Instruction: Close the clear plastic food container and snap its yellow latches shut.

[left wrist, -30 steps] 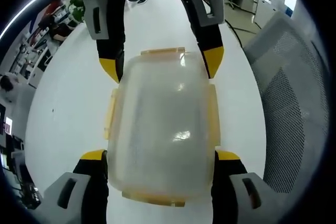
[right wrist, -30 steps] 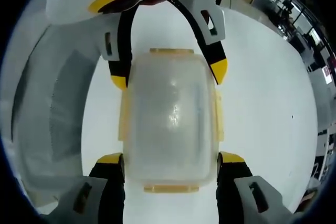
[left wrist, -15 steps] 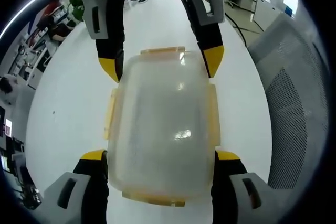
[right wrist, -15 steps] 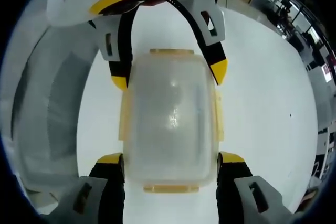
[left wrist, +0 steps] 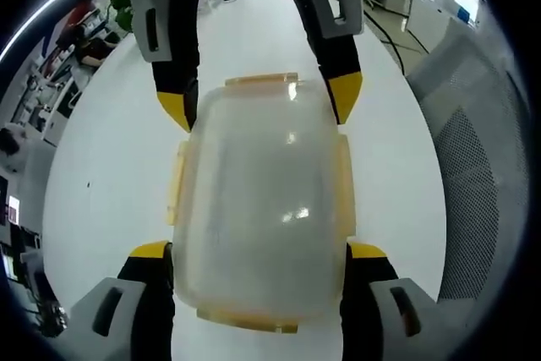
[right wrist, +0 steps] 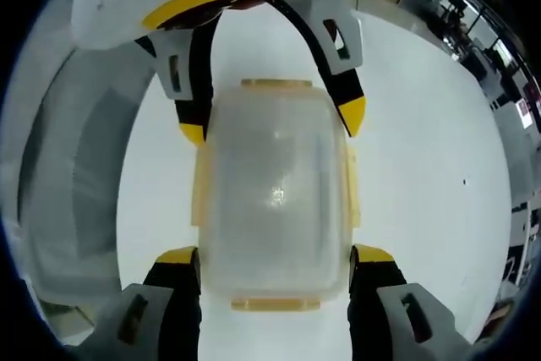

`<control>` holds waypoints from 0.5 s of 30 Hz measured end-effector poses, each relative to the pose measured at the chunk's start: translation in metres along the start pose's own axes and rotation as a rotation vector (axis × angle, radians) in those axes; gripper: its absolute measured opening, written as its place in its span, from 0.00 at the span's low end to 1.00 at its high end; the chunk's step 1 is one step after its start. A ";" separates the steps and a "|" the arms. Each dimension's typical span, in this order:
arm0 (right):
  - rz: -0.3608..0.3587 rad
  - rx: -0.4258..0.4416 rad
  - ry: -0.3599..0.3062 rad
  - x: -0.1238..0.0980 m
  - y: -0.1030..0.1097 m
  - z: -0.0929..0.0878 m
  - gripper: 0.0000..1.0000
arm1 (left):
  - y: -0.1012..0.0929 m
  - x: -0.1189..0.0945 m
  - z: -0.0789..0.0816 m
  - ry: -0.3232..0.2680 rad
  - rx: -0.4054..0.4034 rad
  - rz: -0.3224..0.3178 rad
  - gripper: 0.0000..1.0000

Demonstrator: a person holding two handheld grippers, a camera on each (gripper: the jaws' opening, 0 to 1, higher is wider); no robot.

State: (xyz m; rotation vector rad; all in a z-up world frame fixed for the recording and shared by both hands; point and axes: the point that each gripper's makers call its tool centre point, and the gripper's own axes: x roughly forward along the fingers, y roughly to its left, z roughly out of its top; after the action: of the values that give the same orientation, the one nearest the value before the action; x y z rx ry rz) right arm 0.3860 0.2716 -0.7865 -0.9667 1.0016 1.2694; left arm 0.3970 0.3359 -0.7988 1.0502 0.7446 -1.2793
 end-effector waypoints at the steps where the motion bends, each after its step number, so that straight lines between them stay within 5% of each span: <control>1: 0.000 0.000 0.001 0.000 -0.001 0.000 0.71 | 0.001 0.000 0.000 0.000 0.000 0.000 0.81; 15: -0.002 0.003 0.002 0.000 -0.012 -0.001 0.71 | 0.012 0.003 0.000 -0.003 0.003 -0.001 0.81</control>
State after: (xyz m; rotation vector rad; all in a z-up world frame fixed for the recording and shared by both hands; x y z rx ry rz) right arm 0.3980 0.2696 -0.7866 -0.9660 1.0039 1.2654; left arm 0.4089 0.3343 -0.7988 1.0502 0.7411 -1.2827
